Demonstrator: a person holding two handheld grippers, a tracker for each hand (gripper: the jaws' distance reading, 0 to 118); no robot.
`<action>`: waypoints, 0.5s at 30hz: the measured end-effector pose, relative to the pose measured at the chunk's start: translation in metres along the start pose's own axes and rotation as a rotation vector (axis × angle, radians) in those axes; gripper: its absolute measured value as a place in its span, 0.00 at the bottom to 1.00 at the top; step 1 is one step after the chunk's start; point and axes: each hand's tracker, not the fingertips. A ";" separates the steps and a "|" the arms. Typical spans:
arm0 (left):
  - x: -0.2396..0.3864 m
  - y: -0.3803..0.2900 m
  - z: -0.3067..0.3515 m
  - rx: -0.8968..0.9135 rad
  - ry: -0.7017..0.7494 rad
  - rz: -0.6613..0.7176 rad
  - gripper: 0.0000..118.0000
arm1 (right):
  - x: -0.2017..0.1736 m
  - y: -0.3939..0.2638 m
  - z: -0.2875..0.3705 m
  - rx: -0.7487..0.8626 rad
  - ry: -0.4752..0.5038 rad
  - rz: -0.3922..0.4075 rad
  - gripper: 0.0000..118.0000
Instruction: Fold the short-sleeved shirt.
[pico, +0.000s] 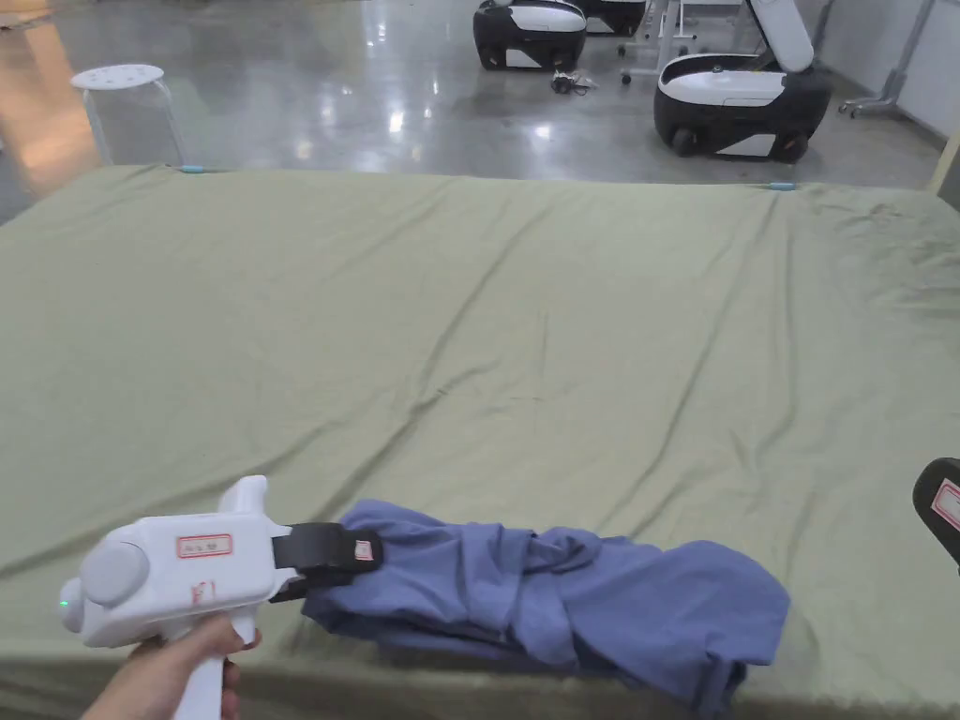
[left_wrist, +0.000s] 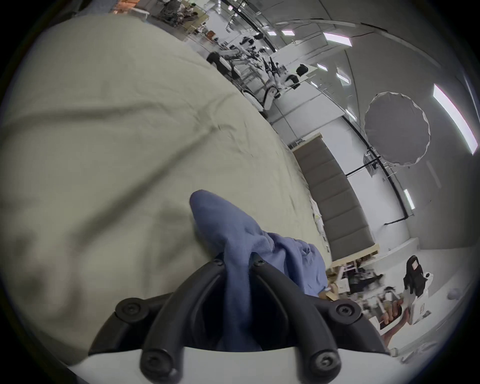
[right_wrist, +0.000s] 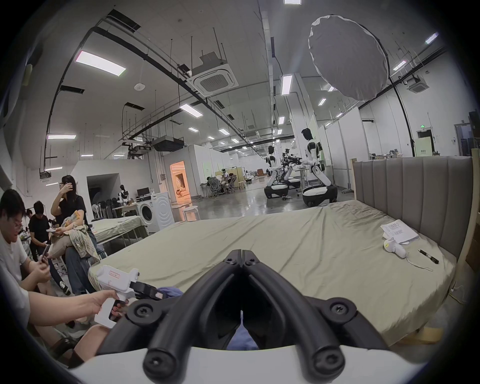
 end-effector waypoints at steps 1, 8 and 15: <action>-0.001 0.005 0.015 0.040 0.045 -0.035 0.08 | 0.001 0.000 -0.001 0.001 0.001 -0.001 0.00; 0.004 0.027 0.119 0.096 0.280 -0.137 0.08 | -0.002 -0.005 -0.007 -0.009 0.019 -0.010 0.00; 0.014 0.030 0.138 0.107 0.298 -0.125 0.08 | -0.005 -0.007 -0.011 -0.014 0.036 -0.018 0.00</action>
